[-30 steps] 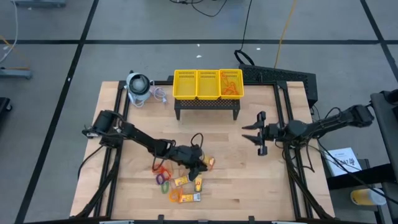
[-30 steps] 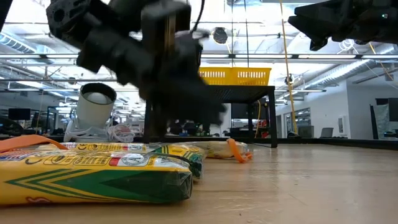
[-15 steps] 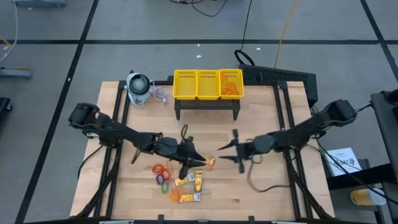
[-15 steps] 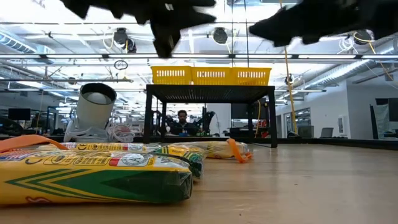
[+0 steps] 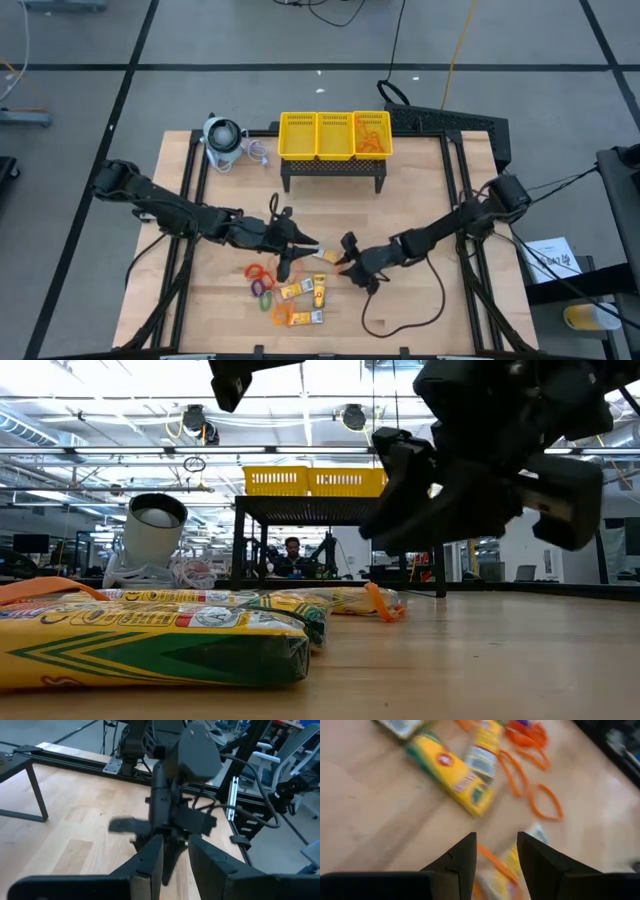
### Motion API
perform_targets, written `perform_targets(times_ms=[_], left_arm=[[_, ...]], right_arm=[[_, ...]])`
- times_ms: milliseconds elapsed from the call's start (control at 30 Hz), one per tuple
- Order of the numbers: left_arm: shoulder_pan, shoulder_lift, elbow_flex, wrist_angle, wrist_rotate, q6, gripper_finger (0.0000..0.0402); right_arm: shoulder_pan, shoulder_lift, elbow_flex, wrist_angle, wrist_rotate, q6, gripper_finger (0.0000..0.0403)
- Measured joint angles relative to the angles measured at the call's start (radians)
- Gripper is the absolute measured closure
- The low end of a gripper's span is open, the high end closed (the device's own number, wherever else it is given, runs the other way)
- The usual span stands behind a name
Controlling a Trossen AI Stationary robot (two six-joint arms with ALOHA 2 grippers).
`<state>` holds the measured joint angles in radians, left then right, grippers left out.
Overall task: Pick & Place Office Desk Supplies
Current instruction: Put the orange rubber band into the right yellow bin on the shelf
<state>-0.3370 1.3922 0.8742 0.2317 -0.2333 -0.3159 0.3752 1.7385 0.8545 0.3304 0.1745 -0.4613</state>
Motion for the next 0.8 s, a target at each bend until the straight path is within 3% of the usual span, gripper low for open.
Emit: perform_targets(times_ms=[167, 367, 667, 800], left_arm=[[0.002, 0.0, 0.0, 0.001, -0.001, 0.0, 0.0302], [0.002, 0.0, 0.0, 0.003, -0.003, -0.001, 0.0302], [0.002, 0.0, 0.0, 0.004, -0.004, -0.001, 0.0302], [0.002, 0.0, 0.0, 0.004, -0.004, 0.0, 0.0302]], right_arm=[[-0.002, 0.048, 0.002, -0.014, -0.016, -0.087, 0.0272], [-0.008, 0.102, 0.002, 0.033, 0.088, -0.179, 0.0273], [-0.018, 0.131, 0.002, 0.085, 0.077, -0.181, 0.0277], [-0.018, 0.131, 0.002, 0.135, 0.011, -0.176, 0.0309]])
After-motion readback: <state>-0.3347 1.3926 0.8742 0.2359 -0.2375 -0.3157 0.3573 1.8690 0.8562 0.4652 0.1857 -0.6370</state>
